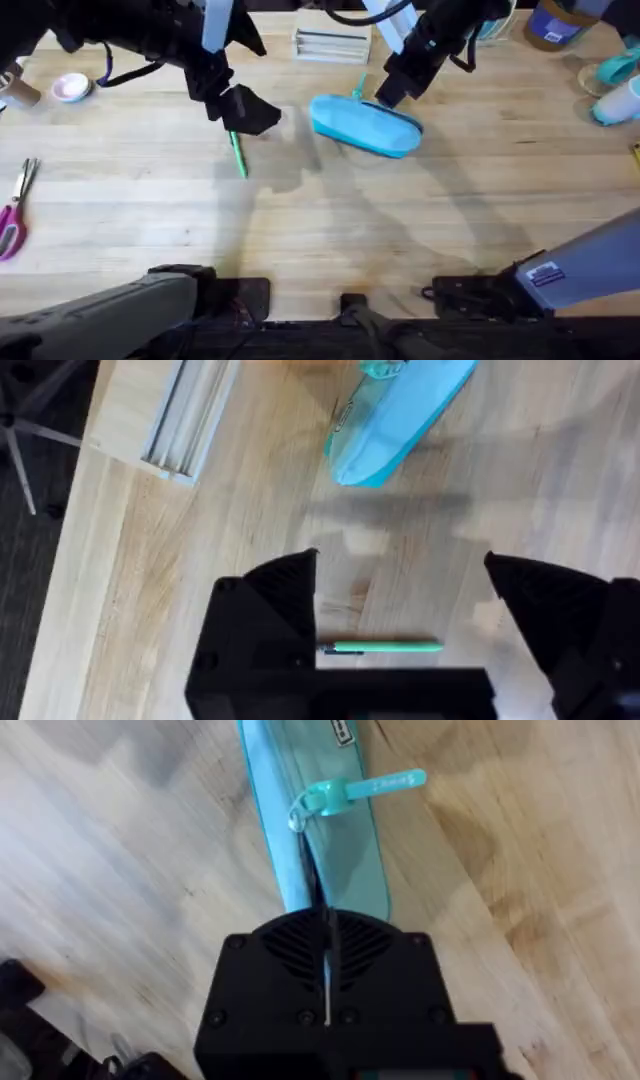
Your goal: Unzip the bag, pick up the pens from the table one at a time and place them inside, then zip the bag closed.
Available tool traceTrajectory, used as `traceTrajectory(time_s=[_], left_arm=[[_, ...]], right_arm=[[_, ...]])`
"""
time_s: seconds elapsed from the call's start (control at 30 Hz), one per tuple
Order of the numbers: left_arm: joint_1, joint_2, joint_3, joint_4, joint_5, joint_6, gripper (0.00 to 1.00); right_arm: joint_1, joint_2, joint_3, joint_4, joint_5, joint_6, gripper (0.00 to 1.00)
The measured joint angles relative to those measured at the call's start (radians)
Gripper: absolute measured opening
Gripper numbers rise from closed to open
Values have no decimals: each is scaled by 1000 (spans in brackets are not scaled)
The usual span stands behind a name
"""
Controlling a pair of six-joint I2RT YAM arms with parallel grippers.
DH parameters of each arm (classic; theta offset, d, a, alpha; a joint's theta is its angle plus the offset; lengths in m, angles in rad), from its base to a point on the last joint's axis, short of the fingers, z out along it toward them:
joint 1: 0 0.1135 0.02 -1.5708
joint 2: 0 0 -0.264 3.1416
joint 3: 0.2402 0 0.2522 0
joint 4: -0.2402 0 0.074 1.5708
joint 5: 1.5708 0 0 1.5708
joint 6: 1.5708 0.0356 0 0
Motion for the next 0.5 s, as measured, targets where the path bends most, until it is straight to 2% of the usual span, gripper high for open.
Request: traceTrajectory(time_s=[0.5], left_arm=[[0, 0, 0, 0, 0, 0, 993]], right_arm=[[0, 7, 0, 11, 0, 0, 33]])
